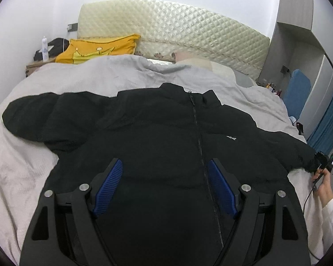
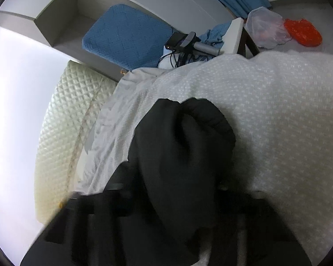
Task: Fold large clothes
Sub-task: 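Grasp the jacket sleeve cuff with the right gripper, then lift the sleeve with the right gripper and lay it across the jacket body, then open the right gripper and withdraw it from the folded sleeve, then grasp the other sleeve cuff with the left gripper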
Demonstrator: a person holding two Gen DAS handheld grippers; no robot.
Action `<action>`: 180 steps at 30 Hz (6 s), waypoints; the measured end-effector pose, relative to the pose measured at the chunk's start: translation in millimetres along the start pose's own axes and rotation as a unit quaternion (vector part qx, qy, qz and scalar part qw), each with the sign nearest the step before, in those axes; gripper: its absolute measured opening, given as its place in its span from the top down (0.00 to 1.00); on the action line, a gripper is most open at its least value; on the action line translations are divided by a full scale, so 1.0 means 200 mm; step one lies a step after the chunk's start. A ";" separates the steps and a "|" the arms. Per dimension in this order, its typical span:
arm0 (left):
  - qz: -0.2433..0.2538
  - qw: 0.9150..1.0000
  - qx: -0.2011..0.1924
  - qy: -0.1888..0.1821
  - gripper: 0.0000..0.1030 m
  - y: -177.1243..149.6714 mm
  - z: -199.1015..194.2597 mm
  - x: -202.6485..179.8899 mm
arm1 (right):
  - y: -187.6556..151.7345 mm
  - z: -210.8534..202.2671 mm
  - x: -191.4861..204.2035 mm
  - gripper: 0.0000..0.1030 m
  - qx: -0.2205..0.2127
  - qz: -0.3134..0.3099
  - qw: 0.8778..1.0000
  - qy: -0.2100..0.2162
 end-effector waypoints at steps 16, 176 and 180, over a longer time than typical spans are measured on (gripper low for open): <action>0.026 0.998 -0.048 0.027 0.23 0.06 -0.15 0.15 | 0.31 -0.59 0.78 0.95 -0.095 -0.149 0.984 0.003; -0.080 0.995 -0.023 0.053 0.00 0.28 -0.26 0.96 | -1.61 -1.97 1.25 0.00 0.007 -0.425 0.878 0.222; -0.112 0.991 -0.013 0.073 0.00 0.34 -0.19 1.18 | -1.60 -1.94 1.22 0.00 0.006 -0.418 0.881 0.221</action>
Point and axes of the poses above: each gripper's, at about its wrist camera, not at the fingertips, and z roughly the way its jaws point, x to its left, y to its top, the point moved 4 cm from there along z, roughly the way its jaws point, and after that the axes turned 13 degrees about -x, right-handed, at the moved point
